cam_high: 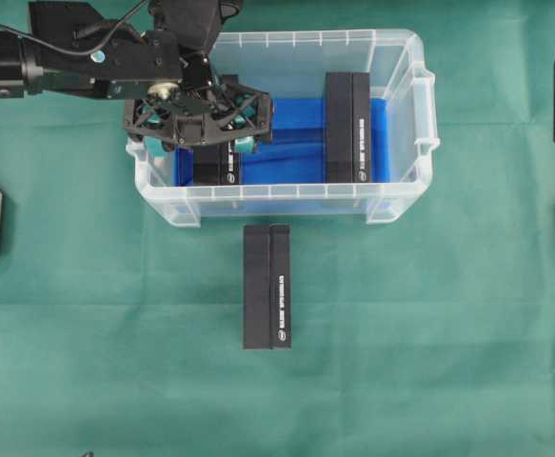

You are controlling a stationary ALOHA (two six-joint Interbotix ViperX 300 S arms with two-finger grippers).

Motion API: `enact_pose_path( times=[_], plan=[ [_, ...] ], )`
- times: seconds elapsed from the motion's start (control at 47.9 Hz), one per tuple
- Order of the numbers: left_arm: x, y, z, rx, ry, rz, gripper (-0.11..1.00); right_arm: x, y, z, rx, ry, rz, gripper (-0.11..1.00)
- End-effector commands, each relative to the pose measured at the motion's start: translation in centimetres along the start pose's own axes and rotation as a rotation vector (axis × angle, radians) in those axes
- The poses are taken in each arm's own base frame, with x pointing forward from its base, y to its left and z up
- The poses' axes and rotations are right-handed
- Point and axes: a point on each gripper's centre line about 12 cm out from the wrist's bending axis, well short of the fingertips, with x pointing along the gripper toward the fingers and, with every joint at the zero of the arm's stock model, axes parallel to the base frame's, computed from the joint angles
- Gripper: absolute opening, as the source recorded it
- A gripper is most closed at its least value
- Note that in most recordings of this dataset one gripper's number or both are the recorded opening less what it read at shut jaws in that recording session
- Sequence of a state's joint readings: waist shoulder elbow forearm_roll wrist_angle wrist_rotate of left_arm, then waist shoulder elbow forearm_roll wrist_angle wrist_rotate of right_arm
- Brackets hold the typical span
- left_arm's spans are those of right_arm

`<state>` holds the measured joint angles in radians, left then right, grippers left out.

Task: Take the box out of the case with the left arm.
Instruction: 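Lower the left gripper around the left box and close on it, then lift the left box upward out of the bin with the left gripper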

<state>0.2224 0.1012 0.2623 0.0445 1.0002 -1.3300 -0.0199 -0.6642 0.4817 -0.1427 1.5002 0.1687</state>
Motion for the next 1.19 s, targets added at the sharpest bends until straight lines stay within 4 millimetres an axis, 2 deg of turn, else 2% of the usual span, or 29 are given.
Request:
enact_pose_path(
  times=[0.0, 0.397, 0.522, 0.815, 1.17],
  plan=[
    [0.5, 0.2, 0.0, -0.021, 0.01, 0.006, 0.61, -0.3, -0.1, 0.2, 0.004, -0.014, 0.0, 0.01],
    [-0.3, 0.2, 0.0, -0.035, 0.009, -0.007, 0.61, -0.3, -0.1, 0.2, 0.004, -0.015, 0.001, 0.01],
    [-1.3, 0.1, -0.1, -0.04, 0.015, -0.021, 0.61, -0.3, -0.1, 0.2, 0.004, -0.014, 0.0, 0.01],
    [-6.2, -1.3, 0.4, -0.036, 0.011, -0.037, 0.61, -0.3, 0.0, 0.2, 0.004, -0.013, 0.002, 0.01],
    [-13.2, -3.1, 1.5, -0.043, -0.006, -0.082, 0.61, -0.3, 0.0, 0.4, 0.004, -0.032, 0.003, 0.01]
  ],
)
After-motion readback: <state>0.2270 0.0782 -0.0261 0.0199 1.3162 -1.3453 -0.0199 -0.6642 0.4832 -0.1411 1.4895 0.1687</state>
